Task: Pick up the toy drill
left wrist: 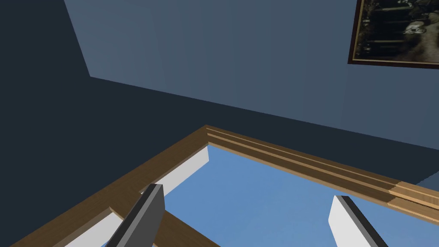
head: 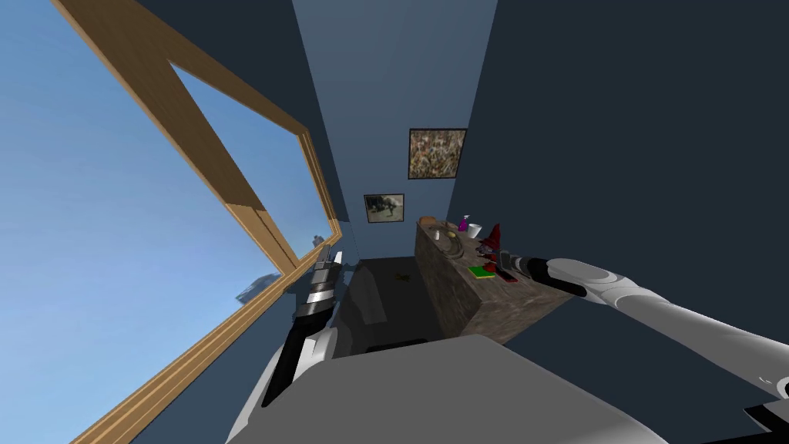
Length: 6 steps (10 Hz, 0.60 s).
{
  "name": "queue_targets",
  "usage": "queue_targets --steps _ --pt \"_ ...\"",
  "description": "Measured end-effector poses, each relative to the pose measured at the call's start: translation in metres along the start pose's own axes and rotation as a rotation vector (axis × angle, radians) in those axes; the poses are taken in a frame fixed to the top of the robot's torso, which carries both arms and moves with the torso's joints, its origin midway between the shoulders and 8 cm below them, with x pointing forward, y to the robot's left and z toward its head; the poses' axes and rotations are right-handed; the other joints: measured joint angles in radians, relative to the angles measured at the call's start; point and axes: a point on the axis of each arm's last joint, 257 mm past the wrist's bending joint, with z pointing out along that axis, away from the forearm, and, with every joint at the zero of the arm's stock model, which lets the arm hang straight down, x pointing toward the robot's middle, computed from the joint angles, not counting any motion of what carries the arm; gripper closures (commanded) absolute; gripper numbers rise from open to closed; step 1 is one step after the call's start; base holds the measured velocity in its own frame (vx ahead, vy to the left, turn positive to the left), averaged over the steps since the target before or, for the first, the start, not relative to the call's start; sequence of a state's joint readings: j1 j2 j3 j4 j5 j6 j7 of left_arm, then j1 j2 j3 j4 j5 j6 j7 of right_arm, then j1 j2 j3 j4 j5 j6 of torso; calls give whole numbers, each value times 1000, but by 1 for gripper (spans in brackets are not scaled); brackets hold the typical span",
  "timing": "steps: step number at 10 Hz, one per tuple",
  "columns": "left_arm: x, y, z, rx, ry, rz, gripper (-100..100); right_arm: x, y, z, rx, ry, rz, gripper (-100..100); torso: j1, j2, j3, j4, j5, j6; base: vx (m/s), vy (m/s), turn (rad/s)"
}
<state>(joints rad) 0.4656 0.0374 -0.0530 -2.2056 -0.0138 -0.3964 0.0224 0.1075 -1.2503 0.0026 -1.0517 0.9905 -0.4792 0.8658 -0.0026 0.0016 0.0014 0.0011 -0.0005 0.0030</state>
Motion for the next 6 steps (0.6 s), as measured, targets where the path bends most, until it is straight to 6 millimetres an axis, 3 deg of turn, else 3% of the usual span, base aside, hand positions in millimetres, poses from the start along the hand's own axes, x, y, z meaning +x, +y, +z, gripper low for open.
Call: queue_targets --steps 2,3,4,6 --pt "0 0 0 0 0 0 0 0 0 0 0 0 0 100 0 -1 0 0 0 0 0 0 0" --pt "0 0 0 0 0 0 0 0 0 0 0 0 1 0 0 -1 -1 0 0 0 0 0 0" --pt "0 0 0 0 0 0 0 0 0 0 0 0 1 100 0 -1 0 0 0 0 61 -4 -320" --pt "0 0 0 0 0 0 0 -17 0 5 -6 -37 -23 100 -1 -8 -4 -1 1 3 171 -5 -306"
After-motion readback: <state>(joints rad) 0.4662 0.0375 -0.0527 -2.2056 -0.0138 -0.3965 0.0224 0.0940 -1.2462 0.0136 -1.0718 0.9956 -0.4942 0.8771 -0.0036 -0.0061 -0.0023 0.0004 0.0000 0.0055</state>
